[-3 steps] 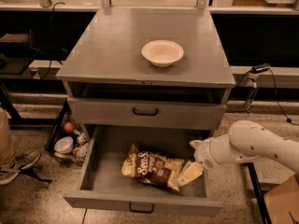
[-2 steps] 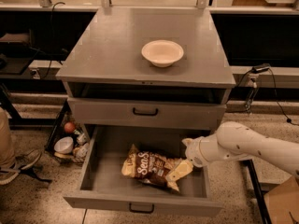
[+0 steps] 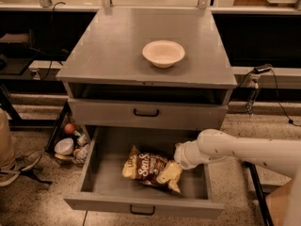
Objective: Pick brown chip bag from middle drawer and place on counter
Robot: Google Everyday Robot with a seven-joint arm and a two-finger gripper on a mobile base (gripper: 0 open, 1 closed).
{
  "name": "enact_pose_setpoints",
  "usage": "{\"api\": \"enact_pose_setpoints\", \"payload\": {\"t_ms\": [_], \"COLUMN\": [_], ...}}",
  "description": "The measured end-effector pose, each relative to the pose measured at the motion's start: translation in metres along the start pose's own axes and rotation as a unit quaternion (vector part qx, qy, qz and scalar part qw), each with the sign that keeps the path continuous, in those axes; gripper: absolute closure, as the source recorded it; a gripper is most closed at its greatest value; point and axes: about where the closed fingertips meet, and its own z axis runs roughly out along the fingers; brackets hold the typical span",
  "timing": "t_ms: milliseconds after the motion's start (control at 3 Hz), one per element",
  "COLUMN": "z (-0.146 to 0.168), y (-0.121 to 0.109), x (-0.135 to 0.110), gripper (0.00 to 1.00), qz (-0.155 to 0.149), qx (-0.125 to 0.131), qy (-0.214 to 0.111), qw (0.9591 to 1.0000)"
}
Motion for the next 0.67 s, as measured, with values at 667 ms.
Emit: {"api": "enact_pose_setpoints", "payload": {"t_ms": [667], "z": [0.056], "y": [-0.006], "x": [0.005], "gripper": [0.0], "qz": [-0.001], "qx": [-0.001], "qy": [0.027], "qw": [0.9996]}}
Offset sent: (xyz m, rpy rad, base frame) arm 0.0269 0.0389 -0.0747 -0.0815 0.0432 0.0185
